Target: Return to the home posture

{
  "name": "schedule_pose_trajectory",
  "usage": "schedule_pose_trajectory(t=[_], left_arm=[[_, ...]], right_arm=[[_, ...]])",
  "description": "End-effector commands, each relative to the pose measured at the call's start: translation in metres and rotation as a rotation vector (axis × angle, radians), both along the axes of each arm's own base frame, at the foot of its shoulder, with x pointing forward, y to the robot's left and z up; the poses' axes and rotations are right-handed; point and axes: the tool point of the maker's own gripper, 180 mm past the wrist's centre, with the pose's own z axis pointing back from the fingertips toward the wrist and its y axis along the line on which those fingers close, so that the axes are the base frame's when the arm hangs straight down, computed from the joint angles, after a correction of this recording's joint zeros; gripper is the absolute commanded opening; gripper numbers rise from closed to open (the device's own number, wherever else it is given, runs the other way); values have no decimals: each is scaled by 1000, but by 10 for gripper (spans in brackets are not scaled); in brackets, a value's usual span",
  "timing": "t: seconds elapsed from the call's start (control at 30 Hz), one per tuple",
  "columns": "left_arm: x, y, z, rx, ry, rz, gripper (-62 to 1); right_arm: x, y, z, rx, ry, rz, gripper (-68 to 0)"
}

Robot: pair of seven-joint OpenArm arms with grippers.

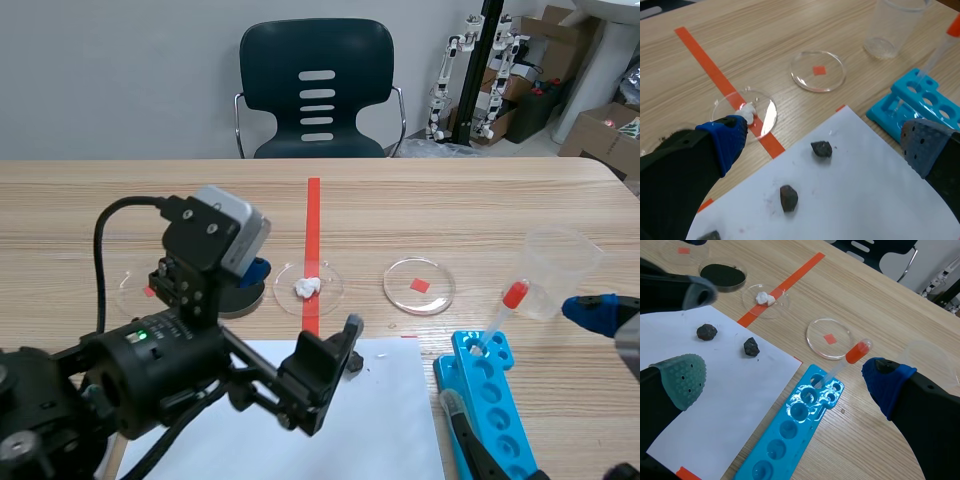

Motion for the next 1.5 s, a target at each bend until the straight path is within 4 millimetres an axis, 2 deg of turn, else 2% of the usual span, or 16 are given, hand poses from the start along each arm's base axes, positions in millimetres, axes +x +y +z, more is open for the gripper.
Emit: schedule_pose_trajectory(t=[0.0,0.27,0.5,0.63,0.73,1.03,1.47], left_arm=[[-5,5,12,-44,-32,8,14],[-23,61,30,-70,-136,87,14],[-42,90,50,-53,-228,100,14],[-50,104,48,1,-228,129,14],[-59,109,45,17,-224,141,14],[-79,111,56,-51,-254,157,14],[-76,116,60,-42,-290,187,14]], right_arm=[[4,1,9,10,-33,5,4],[4,1,9,10,-33,5,4],[4,1,9,10,-33,5,4],[4,1,9,10,-33,5,4],[4,1,9,10,-33,5,4],[4,1,9,10,-33,5,4],[4,1,8,10,-33,4,4]])
